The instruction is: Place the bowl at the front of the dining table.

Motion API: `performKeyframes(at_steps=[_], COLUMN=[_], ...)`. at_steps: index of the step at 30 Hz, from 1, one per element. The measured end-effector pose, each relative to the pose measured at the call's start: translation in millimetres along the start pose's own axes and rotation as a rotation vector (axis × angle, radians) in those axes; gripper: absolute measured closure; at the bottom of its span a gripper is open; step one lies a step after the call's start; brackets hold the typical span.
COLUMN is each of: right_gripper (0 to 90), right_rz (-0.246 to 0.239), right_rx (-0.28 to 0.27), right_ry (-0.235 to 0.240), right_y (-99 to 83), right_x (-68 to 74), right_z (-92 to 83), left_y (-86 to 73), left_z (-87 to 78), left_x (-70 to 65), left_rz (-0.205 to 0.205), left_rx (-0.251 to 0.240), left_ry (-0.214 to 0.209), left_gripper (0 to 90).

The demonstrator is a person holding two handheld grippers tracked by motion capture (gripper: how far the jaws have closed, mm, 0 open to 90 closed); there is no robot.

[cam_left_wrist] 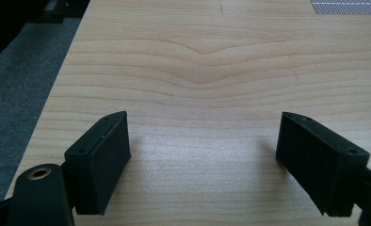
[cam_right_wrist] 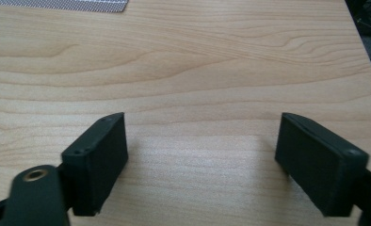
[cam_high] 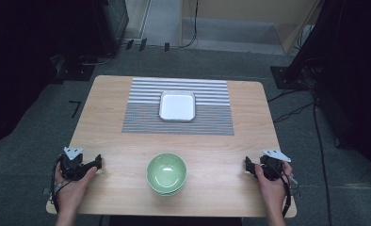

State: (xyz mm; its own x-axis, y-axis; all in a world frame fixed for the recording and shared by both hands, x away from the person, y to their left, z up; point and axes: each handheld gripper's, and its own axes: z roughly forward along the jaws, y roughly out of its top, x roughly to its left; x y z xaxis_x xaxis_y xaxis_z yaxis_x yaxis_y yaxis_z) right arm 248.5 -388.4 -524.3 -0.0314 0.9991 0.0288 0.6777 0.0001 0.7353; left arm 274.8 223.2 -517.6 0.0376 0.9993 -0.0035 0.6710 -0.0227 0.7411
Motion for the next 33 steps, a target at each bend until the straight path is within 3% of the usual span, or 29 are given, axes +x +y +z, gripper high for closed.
performKeyframes(at_steps=[12,17,23,33], right_gripper=[4.1,2.1,1.8,4.1], right_rz=[0.027,0.029,0.031,0.062], right_rx=[0.022,0.028,0.029,0.021], right_ry=[-0.029,-0.033,-0.035,-0.059], right_y=[3.1,4.3,4.6,4.7], right_x=[0.3,0.5,0.6,2.8], right_z=[4.6,6.3,6.7,6.3], left_y=[2.4,11.0,25.8,43.5], left_z=[-1.1,-9.9,-28.9,-56.3], left_x=[0.4,-4.2,-13.1,-38.6], left_rz=[-0.010,-0.047,-0.061,-0.015], left_rx=[0.019,-0.019,-0.069,-0.129], left_ry=[0.004,-0.048,-0.102,-0.174], left_gripper=[17.7,17.8,18.1,18.2])
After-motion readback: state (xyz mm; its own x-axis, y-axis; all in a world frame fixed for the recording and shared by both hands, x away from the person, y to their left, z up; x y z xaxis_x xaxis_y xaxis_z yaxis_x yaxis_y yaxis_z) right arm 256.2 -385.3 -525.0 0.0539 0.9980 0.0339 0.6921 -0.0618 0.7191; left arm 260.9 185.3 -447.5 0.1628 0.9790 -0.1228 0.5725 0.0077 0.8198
